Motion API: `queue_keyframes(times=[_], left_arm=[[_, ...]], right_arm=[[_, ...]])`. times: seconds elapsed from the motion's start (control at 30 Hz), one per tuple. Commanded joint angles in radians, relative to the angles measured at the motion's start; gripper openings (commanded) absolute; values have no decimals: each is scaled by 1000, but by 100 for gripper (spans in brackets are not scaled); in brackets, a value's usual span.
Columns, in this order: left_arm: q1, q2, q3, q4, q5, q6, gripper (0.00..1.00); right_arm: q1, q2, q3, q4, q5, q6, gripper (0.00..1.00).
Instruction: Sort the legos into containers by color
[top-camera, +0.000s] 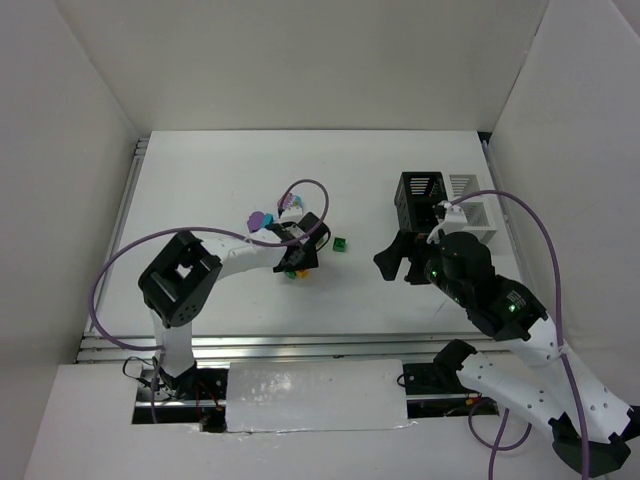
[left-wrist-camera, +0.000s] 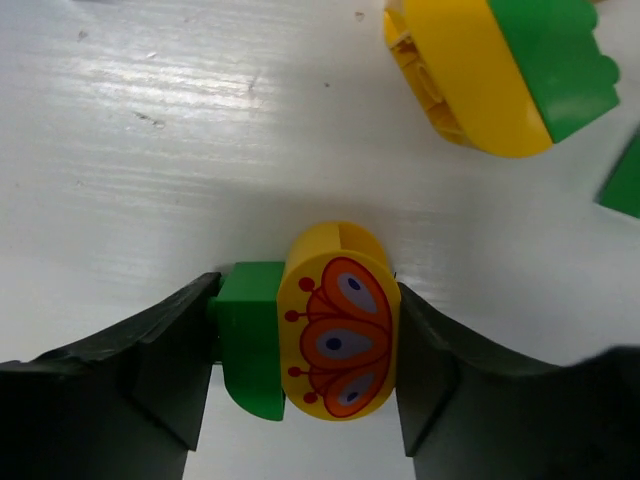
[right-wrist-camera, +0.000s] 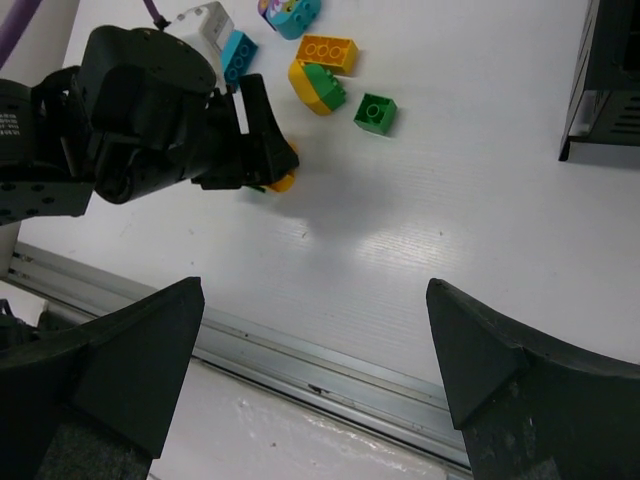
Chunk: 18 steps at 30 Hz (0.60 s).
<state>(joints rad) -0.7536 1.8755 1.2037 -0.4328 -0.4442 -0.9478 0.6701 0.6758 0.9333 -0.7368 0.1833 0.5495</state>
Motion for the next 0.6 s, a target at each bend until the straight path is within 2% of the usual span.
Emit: queue_keyframes(times=[0.0,0.03,0.1,0.13,0.2,0.23,0.3,0.33,0.37,0.4,0.43,0.47,0.5,0.57], left_arm=[[-6,-22,-27,31,35,14,22],[-9,-65,-39,43,47,36,1],[-29,-125,-61,72,51,81,0],[-41,-204,-99,127,39,108,0],[-88,-298,-159,214,36,222,0],[-102,-405,-246,273,39,265,0],[-130,-524,-359,512,140,423,0],[-131,-644,-482,593,194,495,0],[-135,-708,-542,747,294,527,0],[-138,-821,-596,825,352,567,0],[-142,-867,-693,898,401,630,0],[-153,-912,-726,977,462,651,0],[-154,-967,-743,989,482,670,0],[-159,-984,-730,974,521,722,0]], right_arm=[[6,-15,-11,76,22,15,100],[9,-19,-17,83,59,27,100],[2,-36,-46,114,91,64,100],[0,-42,-51,122,99,78,100],[-7,-51,-48,128,94,128,100],[-9,-54,-48,131,90,148,100],[-17,-70,-41,134,79,203,100],[-20,-74,-36,134,71,223,100],[-21,-74,-27,135,42,252,100],[-21,-70,-24,160,10,253,99],[-21,-61,-21,180,-42,253,100],[-20,-11,1,197,-97,254,100],[-18,26,21,185,-182,256,99],[-9,133,64,151,-232,259,99]])
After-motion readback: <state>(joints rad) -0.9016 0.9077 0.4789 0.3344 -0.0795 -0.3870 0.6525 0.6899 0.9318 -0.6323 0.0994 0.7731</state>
